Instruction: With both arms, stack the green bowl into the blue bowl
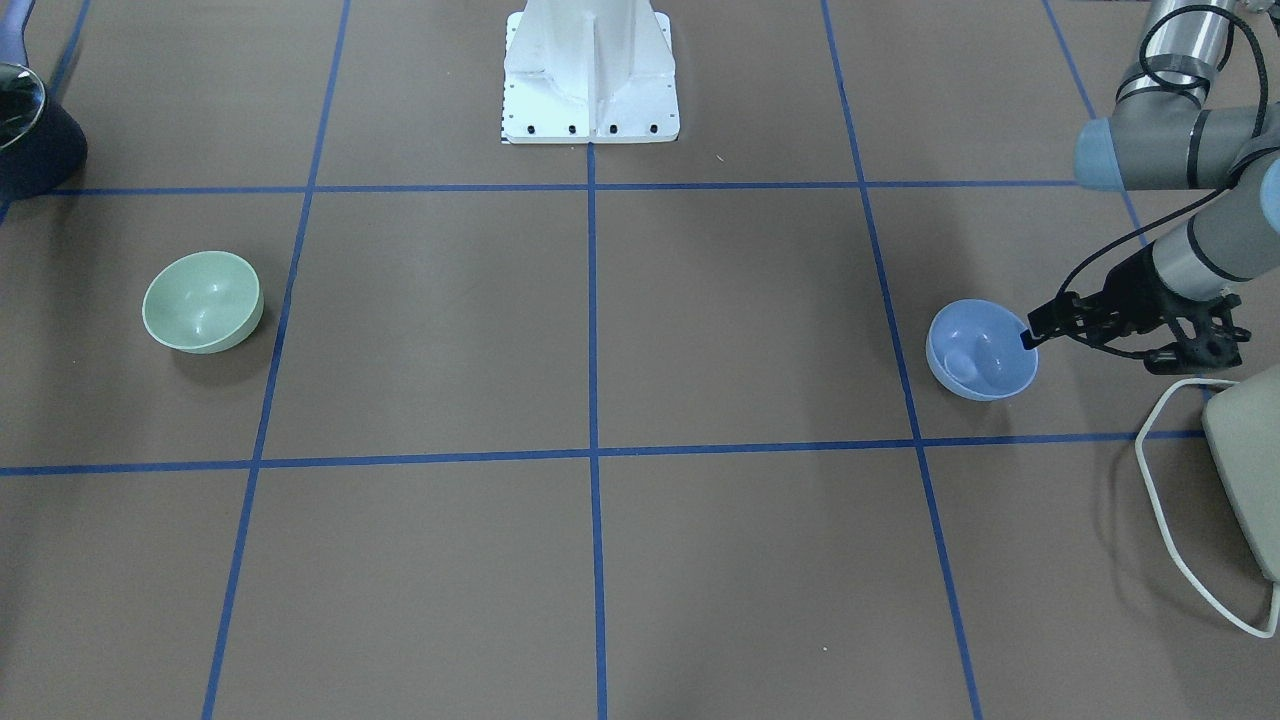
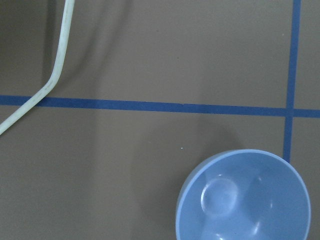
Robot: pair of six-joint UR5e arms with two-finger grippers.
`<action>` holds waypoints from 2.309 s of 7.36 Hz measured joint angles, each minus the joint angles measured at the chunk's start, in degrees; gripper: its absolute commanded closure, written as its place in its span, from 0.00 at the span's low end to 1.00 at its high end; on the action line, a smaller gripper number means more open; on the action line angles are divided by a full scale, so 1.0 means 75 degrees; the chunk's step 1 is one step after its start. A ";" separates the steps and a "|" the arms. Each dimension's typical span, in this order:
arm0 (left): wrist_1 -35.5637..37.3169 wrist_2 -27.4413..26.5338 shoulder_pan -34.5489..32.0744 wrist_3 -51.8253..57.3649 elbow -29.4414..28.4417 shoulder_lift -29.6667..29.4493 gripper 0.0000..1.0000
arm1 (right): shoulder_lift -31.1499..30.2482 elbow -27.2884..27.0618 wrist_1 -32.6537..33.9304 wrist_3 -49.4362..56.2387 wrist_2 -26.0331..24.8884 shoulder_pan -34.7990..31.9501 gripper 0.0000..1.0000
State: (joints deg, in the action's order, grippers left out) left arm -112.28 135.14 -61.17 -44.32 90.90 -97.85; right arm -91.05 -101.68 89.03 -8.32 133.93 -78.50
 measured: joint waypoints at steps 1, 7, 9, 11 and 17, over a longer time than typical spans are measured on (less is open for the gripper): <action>-0.0120 -0.0071 0.0142 -0.0205 -0.0025 -0.0025 0.16 | 0.0000 0.0000 0.0000 0.0013 -0.0005 0.0004 0.00; -0.0514 -0.0286 0.0430 -0.0409 -0.0396 -0.0043 0.41 | 0.0000 -0.0001 -0.0009 0.0010 -0.0005 0.0037 0.00; -0.0544 -0.0340 0.0462 -0.0494 -0.0400 -0.0043 0.76 | 0.0002 -0.0001 -0.0011 0.0005 -0.0001 0.0057 0.00; -0.0767 -0.0357 0.0475 -0.0879 -0.0382 -0.0033 0.93 | 0.0010 -0.0001 -0.0012 -0.0003 -0.0008 0.0080 0.00; -0.1126 -0.0461 0.0481 -0.1329 -0.0269 0.0021 0.96 | 0.0001 0.0019 -0.0159 -0.0027 -0.0017 0.0127 0.00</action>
State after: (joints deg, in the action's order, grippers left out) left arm -120.73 131.68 -57.56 -54.28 88.88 -97.69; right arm -91.05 -101.53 87.84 -8.52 133.80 -77.54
